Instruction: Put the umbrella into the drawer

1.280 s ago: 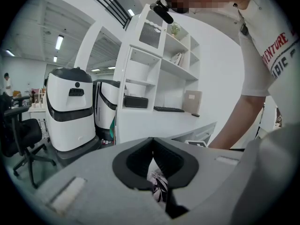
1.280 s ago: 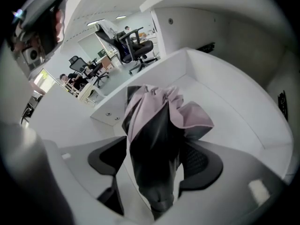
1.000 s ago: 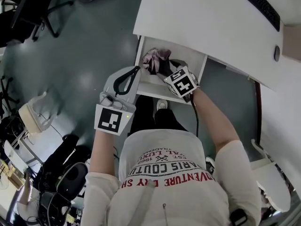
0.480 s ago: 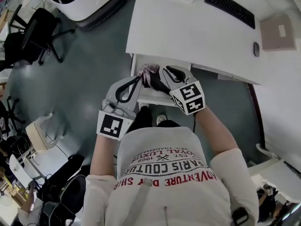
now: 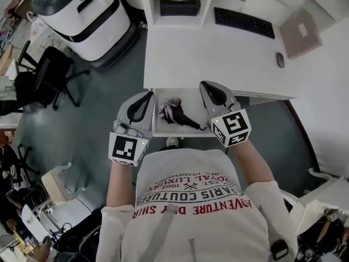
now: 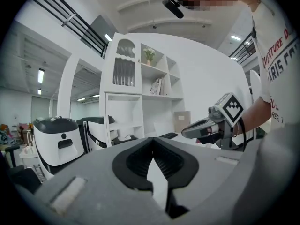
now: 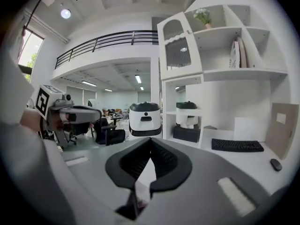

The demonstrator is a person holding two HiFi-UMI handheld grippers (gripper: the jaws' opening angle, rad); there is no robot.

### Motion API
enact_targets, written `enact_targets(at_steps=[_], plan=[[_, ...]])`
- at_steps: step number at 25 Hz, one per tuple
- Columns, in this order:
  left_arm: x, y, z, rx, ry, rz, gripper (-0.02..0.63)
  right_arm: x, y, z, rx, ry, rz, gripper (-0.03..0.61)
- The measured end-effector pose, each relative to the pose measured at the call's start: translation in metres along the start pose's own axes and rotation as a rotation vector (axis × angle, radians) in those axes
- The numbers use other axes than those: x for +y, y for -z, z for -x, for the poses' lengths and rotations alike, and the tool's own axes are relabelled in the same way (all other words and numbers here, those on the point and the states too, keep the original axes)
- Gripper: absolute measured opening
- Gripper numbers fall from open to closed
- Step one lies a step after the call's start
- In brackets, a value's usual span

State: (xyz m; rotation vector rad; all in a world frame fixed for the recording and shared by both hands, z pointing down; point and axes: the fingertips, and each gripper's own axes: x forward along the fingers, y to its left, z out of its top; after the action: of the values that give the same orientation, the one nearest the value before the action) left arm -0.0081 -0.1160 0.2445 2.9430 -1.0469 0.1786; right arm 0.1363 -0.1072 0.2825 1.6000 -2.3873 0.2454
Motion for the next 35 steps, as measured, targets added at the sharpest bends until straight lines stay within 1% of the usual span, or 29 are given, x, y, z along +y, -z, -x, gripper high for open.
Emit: enact_targets(at_steps=[2, 4, 6, 9, 11, 18, 25, 30, 35], plan=[[0.002, -0.009, -0.002, -0.019, -0.006, -0.002, 0.008, -0.004, -0.015, 0.009, -0.052, 0.019, -0.001, 0.000], [-0.001, -0.019, -0.003, -0.030, 0.009, 0.012, 0.008, -0.007, -0.028, 0.017, -0.102, 0.033, -0.005, 0.000], [-0.005, -0.028, -0.004, -0.035, 0.023, 0.010, 0.008, -0.007, -0.040, 0.026, -0.142, 0.046, 0.000, 0.000], [-0.008, -0.033, -0.004, -0.021, 0.026, -0.008, 0.008, -0.009, -0.053, 0.037, -0.188, 0.060, 0.018, 0.000], [-0.008, -0.035, -0.004, -0.017, 0.020, -0.001, 0.008, -0.009, -0.058, 0.042, -0.205, 0.057, 0.025, 0.000], [-0.015, -0.039, -0.005, -0.020, 0.026, 0.008, 0.008, -0.007, -0.055, 0.048, -0.195, 0.056, 0.065, -0.002], [-0.025, -0.041, -0.002, -0.033, 0.037, 0.009, 0.008, -0.001, -0.052, 0.055, -0.182, 0.035, 0.057, -0.002], [-0.029, -0.040, 0.001, -0.028, 0.027, 0.011, 0.008, 0.001, -0.046, 0.059, -0.176, 0.020, 0.021, -0.002], [-0.027, -0.039, 0.004, -0.020, 0.010, 0.015, 0.008, 0.004, -0.047, 0.058, -0.179, 0.013, 0.022, -0.002]])
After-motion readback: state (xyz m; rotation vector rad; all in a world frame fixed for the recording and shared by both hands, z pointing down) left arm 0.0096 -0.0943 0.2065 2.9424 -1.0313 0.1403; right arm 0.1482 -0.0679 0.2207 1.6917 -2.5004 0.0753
